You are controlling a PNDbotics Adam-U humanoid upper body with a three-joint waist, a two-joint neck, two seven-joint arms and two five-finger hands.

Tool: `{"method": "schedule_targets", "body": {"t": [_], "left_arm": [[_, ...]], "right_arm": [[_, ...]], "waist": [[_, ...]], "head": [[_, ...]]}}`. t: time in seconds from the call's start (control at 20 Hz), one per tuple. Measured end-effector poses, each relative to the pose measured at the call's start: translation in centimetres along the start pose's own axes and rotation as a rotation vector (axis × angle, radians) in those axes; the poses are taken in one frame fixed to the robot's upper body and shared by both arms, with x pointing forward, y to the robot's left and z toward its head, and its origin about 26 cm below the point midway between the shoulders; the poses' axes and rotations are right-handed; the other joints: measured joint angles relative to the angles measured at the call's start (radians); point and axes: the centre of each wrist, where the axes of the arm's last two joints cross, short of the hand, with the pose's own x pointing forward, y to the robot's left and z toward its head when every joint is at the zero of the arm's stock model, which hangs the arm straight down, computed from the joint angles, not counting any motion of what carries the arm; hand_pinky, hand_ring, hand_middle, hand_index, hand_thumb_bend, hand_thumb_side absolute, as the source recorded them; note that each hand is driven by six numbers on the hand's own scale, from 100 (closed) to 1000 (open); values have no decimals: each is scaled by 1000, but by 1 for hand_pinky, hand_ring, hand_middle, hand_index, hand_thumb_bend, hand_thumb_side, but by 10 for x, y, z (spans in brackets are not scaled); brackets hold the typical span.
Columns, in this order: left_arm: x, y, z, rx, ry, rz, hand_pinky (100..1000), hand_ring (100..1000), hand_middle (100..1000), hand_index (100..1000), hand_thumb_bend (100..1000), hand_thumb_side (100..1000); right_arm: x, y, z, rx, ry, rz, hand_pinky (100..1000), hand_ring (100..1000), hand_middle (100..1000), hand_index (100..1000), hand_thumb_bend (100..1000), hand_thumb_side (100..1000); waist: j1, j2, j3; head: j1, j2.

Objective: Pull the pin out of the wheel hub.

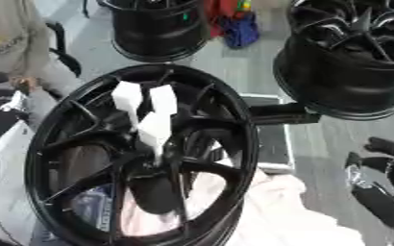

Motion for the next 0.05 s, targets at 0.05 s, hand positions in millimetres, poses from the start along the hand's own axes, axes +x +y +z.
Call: {"method": "schedule_targets", "body": {"t": [0.05], "left_arm": [[0,0,0,0,0,0,597,614,673,713,398,247]], "right_arm": [[0,0,0,0,0,0,726,592,652,742,223,100]], "waist": [[1,0,0]], "head": [[0,0]]}}
